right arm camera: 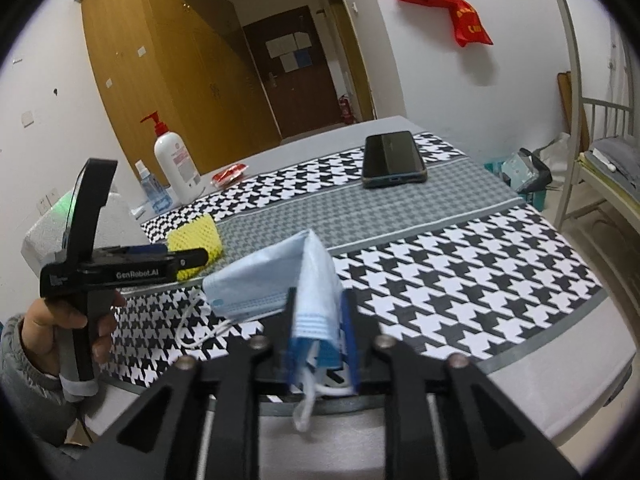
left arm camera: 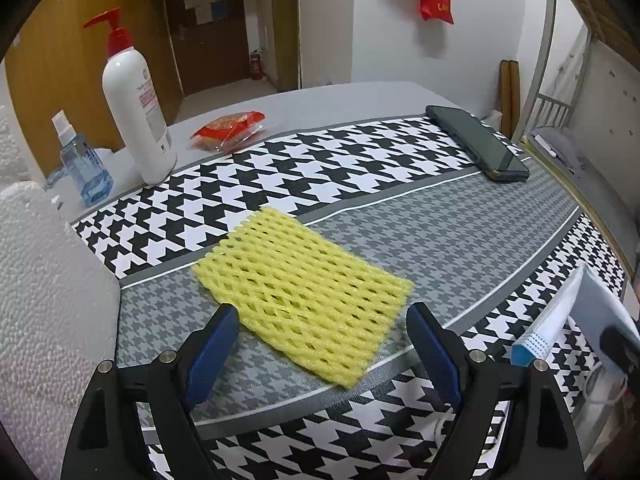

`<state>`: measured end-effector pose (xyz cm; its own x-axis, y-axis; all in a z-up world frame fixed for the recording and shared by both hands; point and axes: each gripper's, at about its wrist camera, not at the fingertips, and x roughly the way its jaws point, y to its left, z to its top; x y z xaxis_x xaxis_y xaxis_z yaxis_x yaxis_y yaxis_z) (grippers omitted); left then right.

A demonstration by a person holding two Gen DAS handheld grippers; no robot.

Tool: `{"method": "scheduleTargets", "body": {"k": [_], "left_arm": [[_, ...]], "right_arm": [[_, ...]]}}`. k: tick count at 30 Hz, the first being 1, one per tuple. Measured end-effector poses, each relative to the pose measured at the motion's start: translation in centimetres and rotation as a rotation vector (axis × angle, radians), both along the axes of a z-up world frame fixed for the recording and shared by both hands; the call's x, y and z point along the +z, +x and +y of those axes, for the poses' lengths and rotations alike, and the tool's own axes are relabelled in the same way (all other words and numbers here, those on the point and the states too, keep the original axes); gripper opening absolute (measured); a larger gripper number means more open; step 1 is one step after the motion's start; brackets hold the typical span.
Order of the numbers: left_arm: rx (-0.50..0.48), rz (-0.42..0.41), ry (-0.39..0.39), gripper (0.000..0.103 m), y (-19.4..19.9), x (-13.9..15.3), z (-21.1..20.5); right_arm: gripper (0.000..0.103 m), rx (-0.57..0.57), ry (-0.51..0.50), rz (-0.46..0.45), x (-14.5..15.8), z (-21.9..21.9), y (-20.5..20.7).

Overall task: Organize soft objects
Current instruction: 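Reach the left gripper to the yellow foam net, close and lift it, then carry the yellow net with the left gripper while the right gripper carries the mask to the foam box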

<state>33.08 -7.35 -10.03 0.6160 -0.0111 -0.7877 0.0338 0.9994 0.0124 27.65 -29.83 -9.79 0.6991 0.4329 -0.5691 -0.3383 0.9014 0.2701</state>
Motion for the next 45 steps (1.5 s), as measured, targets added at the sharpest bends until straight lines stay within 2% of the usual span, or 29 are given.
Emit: {"method": "scheduleTargets", "body": {"k": [2, 3, 11, 17, 19, 22, 28, 45], "left_arm": [[0.006, 0.006, -0.006, 0.082, 0.4, -0.2, 0.1], [0.006, 0.013, -0.006, 0.077, 0.5, -0.3, 0.2], [0.024, 0.018, -0.013, 0.06, 1.1, -0.7, 0.5], [0.033, 0.001, -0.018, 0.04, 1.3, -0.6, 1.0], [0.034, -0.003, -0.022, 0.03, 1.2, -0.5, 1.1], [0.017, -0.006, -0.032, 0.025, 1.0, -0.3, 1.1], [-0.027, -0.055, -0.029, 0.022, -0.5, 0.9, 0.6], [-0.131, -0.197, -0.025, 0.022, -6.0, 5.3, -0.1]], "right_arm": [[0.059, 0.008, 0.004, -0.012, 0.0, 0.0, -0.2], [0.064, 0.01, 0.009, -0.017, 0.1, 0.0, -0.2], [0.066, 0.016, 0.003, -0.009, -0.2, 0.0, -0.1], [0.066, 0.01, -0.005, 0.017, -0.9, 0.1, 0.1], [0.066, 0.016, -0.008, 0.02, -1.0, 0.2, 0.0], [0.066, 0.021, -0.008, 0.021, -1.1, 0.3, 0.0], [0.066, 0.012, -0.02, 0.023, -1.0, 0.3, -0.2], [0.066, -0.008, -0.027, 0.036, -0.4, 0.5, 0.0]]}}
